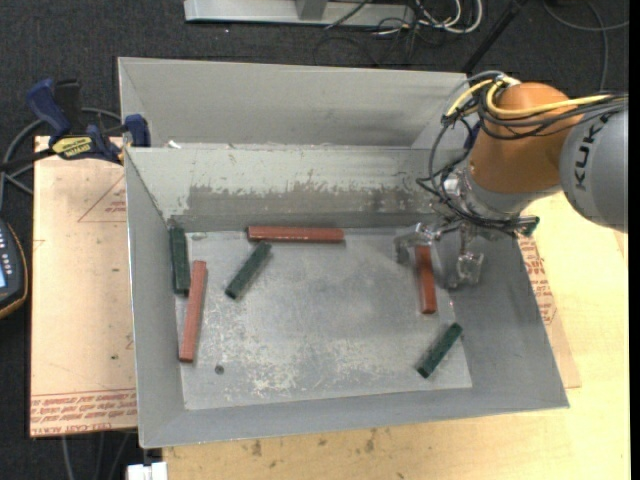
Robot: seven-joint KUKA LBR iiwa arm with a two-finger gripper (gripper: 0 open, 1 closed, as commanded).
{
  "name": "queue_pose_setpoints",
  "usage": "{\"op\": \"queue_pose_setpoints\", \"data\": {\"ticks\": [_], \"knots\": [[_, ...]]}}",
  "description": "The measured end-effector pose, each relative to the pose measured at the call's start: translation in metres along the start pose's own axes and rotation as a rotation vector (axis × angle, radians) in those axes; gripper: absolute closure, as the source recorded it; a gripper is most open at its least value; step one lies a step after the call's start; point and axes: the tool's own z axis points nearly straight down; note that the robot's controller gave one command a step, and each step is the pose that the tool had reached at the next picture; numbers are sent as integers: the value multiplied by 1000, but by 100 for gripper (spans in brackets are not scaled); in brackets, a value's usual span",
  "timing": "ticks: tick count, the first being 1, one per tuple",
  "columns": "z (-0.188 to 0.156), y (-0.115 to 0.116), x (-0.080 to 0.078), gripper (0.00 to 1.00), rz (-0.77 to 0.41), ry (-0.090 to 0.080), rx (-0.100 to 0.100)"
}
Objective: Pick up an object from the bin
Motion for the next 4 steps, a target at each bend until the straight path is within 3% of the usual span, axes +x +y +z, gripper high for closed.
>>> {"op": "queue_pose_setpoints", "data": {"ticks": [1,3,4], "knots": [[-1,-3,3,100,-2,2,9],[-1,-3,3,100,-1,1,10],[-1,21,-22,100,270,12,17]]}}
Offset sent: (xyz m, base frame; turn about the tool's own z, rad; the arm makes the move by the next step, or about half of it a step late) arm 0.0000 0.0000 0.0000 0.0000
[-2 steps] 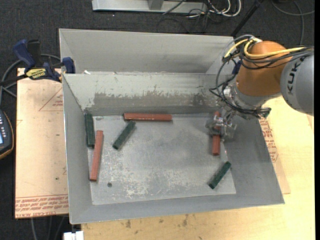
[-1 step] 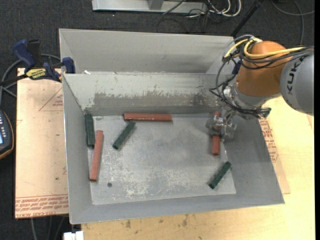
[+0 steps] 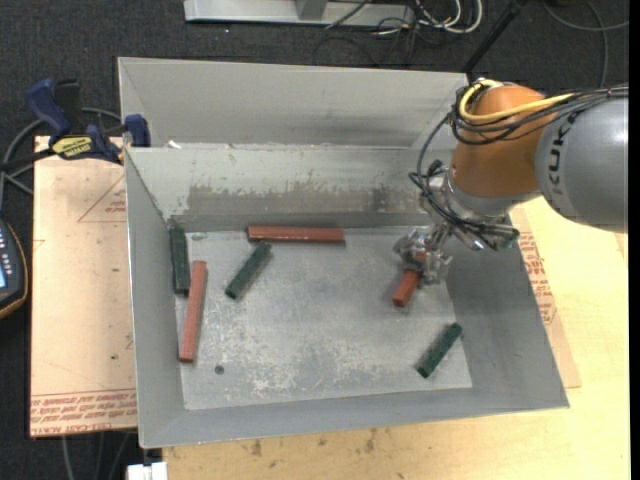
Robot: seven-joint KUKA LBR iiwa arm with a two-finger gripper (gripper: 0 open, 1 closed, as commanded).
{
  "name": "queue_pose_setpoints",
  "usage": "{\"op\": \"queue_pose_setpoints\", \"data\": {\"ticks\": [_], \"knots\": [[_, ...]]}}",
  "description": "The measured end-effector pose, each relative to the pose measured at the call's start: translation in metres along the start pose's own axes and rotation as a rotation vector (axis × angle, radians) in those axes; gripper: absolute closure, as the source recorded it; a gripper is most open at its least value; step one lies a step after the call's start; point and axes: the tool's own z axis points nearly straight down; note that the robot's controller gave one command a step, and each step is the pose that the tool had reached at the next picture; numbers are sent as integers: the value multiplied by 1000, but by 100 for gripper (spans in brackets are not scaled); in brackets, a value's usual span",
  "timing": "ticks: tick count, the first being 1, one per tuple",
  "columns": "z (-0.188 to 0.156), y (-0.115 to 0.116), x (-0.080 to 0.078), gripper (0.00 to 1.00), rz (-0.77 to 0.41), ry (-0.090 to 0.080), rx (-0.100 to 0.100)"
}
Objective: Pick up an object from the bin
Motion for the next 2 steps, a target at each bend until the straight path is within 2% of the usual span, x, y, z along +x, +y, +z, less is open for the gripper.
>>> {"op": "queue_pose_setpoints", "data": {"ticks": [1,2], "knots": [[-6,63,-50,100,249,1,-2],[-185,66,-52,100,288,-7,7]]}}
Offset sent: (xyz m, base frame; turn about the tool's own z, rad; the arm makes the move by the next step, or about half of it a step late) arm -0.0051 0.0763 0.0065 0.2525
